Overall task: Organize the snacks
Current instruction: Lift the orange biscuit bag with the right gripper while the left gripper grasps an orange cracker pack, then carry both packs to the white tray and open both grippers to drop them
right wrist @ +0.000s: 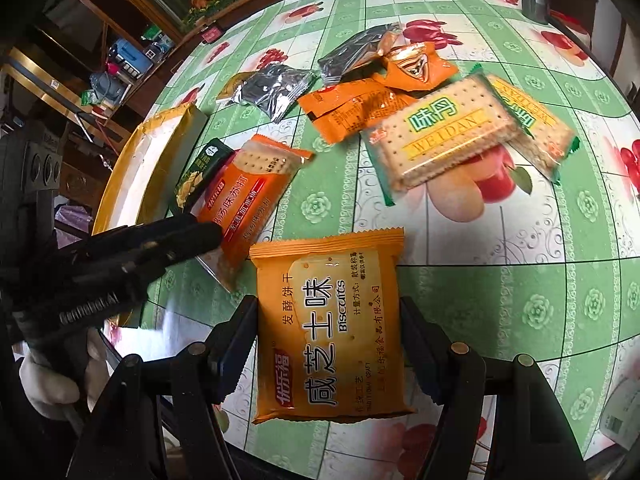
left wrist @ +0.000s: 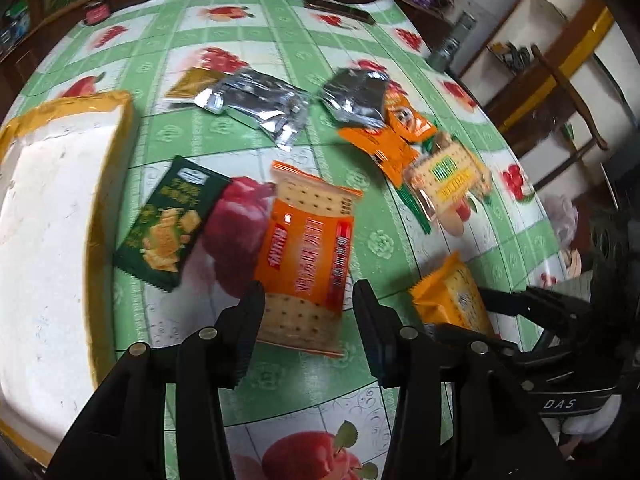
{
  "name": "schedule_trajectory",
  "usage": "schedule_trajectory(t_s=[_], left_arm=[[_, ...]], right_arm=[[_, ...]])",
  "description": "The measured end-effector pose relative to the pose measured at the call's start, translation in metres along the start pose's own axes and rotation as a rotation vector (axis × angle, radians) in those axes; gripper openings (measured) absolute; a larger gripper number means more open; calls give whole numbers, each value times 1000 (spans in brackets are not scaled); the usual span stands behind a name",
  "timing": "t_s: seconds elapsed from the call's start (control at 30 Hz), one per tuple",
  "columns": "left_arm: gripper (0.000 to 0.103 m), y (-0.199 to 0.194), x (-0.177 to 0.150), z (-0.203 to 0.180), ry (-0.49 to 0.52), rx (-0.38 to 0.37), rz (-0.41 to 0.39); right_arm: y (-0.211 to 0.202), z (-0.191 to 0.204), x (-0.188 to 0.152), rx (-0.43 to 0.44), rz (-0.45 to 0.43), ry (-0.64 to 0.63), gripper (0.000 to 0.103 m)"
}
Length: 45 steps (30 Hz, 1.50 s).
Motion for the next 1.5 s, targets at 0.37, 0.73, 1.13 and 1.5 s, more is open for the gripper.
schedule_trajectory(t_s=[0.37,0.73,1.13,1.5], left_arm=[[61,29,19,-12,99,134,1],[51,46,17,-21,161,183,37],[51,-82,-13,70,-116,130,-157],[52,-98,-61,223,-336,280,-106]], right_arm=[[-14,-13,-16,16,-17,-3,71],[-20,-8,-20,14,-25,-27,71],[-14,76,13,93,-35,-166,71],[49,250,39,193,16,-394,70]])
Point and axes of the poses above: each gripper's, at about its wrist camera, not at the fingertips, and y roughly the way its jaws point, z to its left, x to its top, the point moved 8 cm from there along y, roughly the way its jaws point, and after that the axes turned 3 degrees about z, right-handed, at the moved point
